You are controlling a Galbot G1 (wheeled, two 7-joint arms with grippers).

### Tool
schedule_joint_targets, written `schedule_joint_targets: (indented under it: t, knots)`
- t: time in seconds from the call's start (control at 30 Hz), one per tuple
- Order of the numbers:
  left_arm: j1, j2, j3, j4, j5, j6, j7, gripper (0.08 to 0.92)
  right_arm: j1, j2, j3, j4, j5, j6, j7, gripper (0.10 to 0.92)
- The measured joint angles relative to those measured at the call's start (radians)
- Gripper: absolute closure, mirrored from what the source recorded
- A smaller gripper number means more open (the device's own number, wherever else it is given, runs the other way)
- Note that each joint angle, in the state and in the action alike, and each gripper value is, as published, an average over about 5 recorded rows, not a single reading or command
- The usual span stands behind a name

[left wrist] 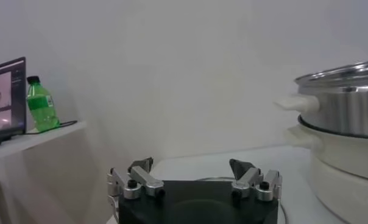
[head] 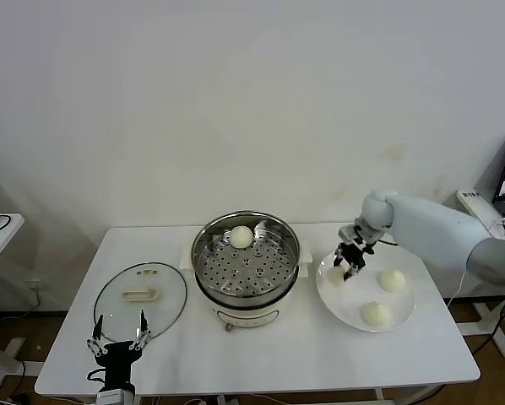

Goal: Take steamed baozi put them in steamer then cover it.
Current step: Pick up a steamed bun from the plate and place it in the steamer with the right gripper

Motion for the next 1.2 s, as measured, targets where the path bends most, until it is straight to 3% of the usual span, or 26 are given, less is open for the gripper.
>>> schedule_joint_targets:
  t: [0.57,1.2]
  knots:
    - [-0.011,0.004,0.015,-0.007,0.014,0.005,0.0,0.177,0.344,0.109,-0.142,0.152,0.215,-0.069,0.03,0.577]
    - [-0.033,0.015,-0.015,0.013,0.007,0.0,-0.002,0.177,0.364,0.364,-0.252,0.191,0.43,-0.214,0.149,0.57]
